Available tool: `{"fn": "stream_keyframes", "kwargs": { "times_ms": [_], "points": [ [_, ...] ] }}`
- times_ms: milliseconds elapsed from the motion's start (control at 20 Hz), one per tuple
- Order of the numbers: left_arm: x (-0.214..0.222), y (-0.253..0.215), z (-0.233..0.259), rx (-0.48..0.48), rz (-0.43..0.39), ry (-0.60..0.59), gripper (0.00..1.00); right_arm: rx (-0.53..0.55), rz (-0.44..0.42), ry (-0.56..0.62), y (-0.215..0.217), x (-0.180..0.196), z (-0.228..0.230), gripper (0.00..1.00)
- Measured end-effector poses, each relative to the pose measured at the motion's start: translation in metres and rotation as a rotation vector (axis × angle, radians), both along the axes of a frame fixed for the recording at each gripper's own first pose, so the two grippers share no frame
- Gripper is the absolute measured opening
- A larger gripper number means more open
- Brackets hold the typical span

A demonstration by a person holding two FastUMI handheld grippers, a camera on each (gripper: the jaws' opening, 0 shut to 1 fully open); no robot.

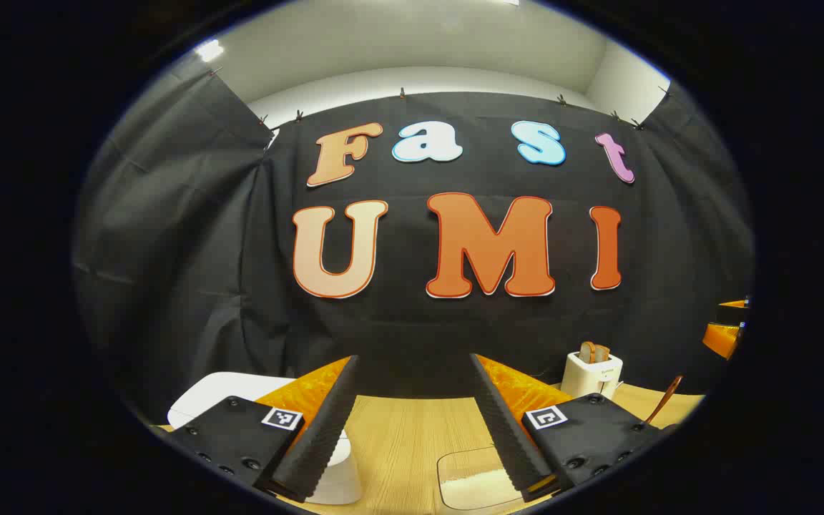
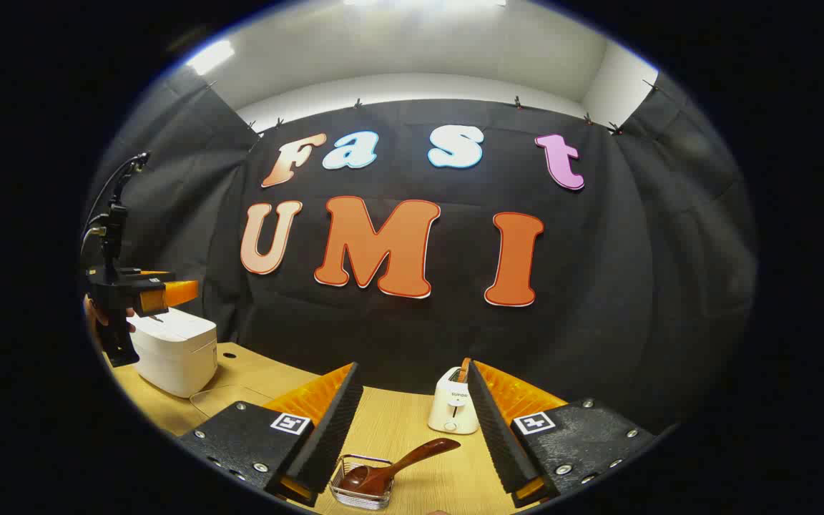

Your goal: Close the left gripper, press the button to open the rice cooker; take a wooden spoon from the chopstick holder with the right hand, scoop a spoonful of rice and pour it into the rice cooker, then put the wooden spoon back into the chopstick holder.

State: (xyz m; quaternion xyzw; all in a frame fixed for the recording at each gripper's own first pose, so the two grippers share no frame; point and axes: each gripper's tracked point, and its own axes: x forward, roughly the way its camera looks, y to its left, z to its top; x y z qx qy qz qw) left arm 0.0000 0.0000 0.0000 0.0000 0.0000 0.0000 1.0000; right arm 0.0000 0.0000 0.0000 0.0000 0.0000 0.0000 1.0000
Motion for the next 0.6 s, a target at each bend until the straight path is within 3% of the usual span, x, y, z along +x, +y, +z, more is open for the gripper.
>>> {"fn": "stream_keyframes", "kwargs": {
  "times_ms": [300,600],
  "points": [
    [-0.001,0.017,0.009,0.055,0.047,-0.016,0.99,0.003,0.003,0.007,0.007,0.007,-0.003,0.88],
    [0.007,0.022,0.004,0.019,0.046,-0.020,0.95,-0.019,-0.008,0.032,0.008,0.013,-0.013,0.88]
  ]
}}
